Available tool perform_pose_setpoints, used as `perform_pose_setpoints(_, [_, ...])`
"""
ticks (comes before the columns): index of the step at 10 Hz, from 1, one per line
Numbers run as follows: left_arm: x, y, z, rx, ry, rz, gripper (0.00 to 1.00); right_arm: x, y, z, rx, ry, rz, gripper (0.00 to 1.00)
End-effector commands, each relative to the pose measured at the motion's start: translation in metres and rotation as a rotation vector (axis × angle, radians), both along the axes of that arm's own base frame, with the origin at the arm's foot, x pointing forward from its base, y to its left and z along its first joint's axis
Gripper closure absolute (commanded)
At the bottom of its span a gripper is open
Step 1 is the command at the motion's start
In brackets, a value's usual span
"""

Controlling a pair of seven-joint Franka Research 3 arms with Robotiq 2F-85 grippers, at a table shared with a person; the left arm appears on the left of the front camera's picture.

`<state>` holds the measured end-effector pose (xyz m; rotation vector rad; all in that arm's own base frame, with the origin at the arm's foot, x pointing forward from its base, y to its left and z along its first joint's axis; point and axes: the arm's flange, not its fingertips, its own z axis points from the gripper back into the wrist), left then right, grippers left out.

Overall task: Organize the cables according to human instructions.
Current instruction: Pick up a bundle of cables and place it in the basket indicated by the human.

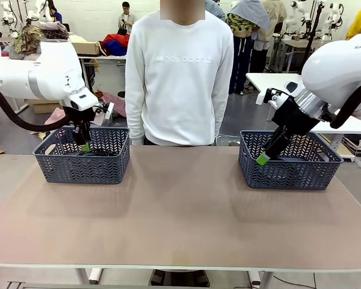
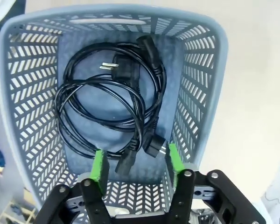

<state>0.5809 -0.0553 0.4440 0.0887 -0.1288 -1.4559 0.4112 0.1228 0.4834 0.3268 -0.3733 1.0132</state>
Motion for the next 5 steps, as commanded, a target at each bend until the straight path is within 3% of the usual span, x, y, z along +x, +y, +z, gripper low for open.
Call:
perform_pose_setpoints(1, [0.0,0.001,0.013,-0.019,0.007,-0.005,0.0,0.001,0.0,0.002,-0.004,0.0,0.002,0.0])
perform_pose_setpoints(5, [0.004,-0.007,0.036,-0.02,0.01,-0.023,0.0,0.001,0.0,0.002,-0.004,0.0,0.002,0.0])
